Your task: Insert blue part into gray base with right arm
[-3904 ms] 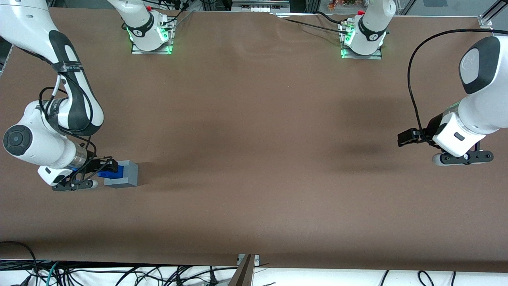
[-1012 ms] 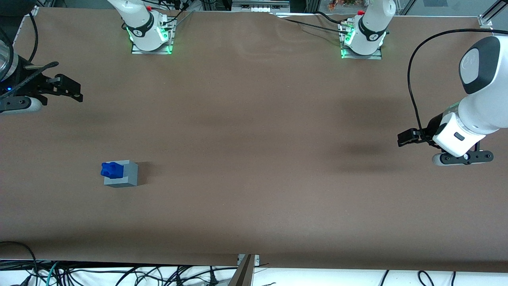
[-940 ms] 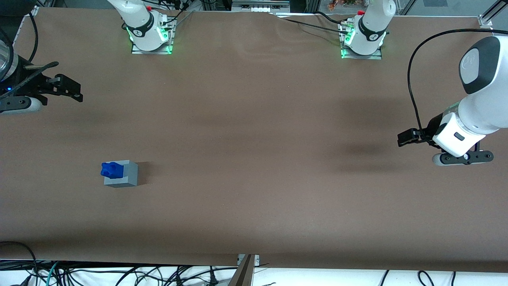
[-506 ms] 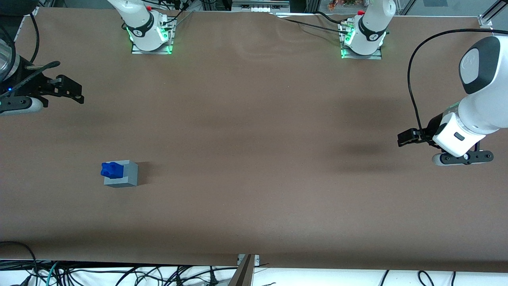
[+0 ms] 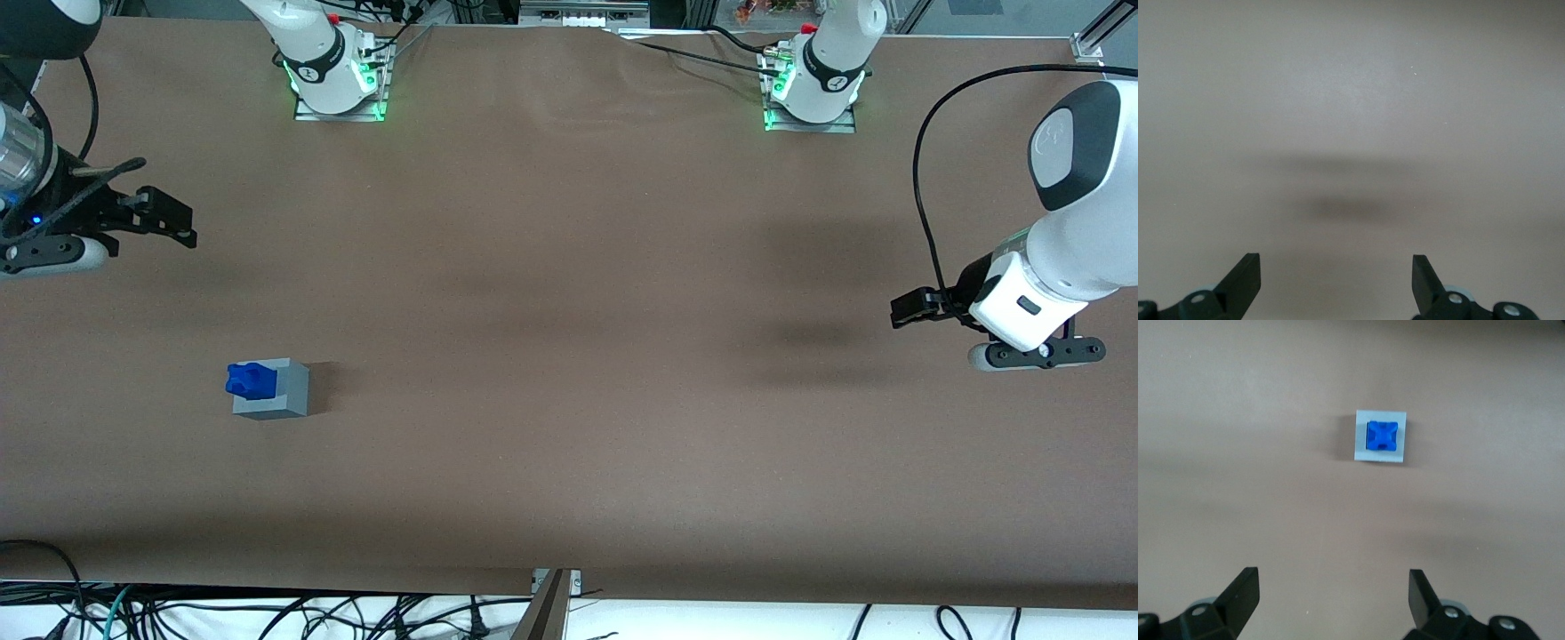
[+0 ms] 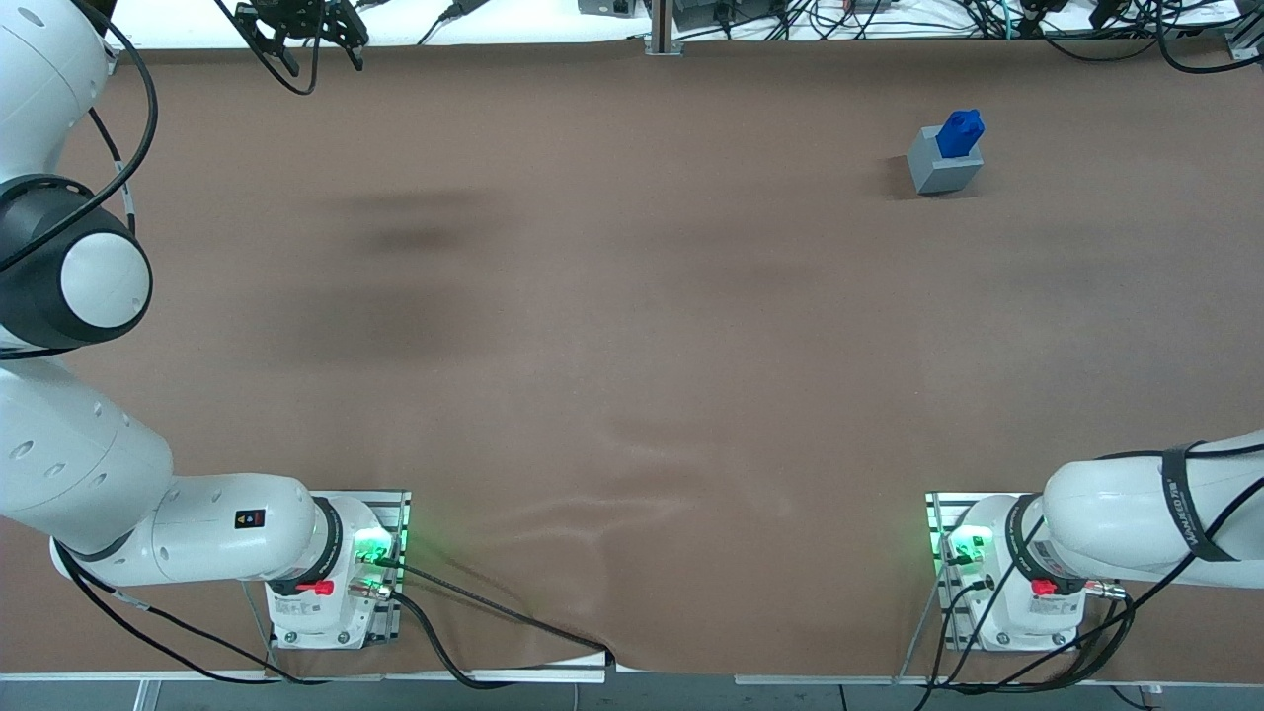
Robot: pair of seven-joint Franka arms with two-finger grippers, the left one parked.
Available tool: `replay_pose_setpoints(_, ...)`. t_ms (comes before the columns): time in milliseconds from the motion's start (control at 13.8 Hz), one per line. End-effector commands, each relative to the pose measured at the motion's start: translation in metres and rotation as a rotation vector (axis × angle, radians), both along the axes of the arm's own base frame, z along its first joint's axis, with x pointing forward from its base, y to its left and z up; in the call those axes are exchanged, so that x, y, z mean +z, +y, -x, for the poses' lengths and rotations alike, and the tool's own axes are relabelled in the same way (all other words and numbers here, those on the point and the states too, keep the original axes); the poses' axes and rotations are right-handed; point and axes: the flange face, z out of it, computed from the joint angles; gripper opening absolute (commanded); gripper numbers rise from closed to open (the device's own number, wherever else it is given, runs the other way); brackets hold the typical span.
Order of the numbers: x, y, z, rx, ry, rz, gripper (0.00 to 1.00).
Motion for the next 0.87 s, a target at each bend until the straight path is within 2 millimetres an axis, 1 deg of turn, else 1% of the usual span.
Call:
replay_pose_setpoints(0,-0.003,-0.002,-0.007,-0.007,-0.003,-0.012,0.99)
replay_pose_setpoints(217,-0.009,0.001,-0.005,0.001,0.014,-0.010,0.99)
replay_pose_setpoints(289,-0.007,0.003,-0.005,0.009,0.014,-0.011,0.99)
replay_pose_setpoints(361,-0.002,0.009,-0.002,0.012,0.006,-0.010,0.99)
replay_pose_setpoints(434,-0.001,0.013,0.000,0.018,0.011,-0.008,0.99)
replay_pose_setpoints(795,-0.003,0.009,0.001,0.014,0.024,-0.003,0.99)
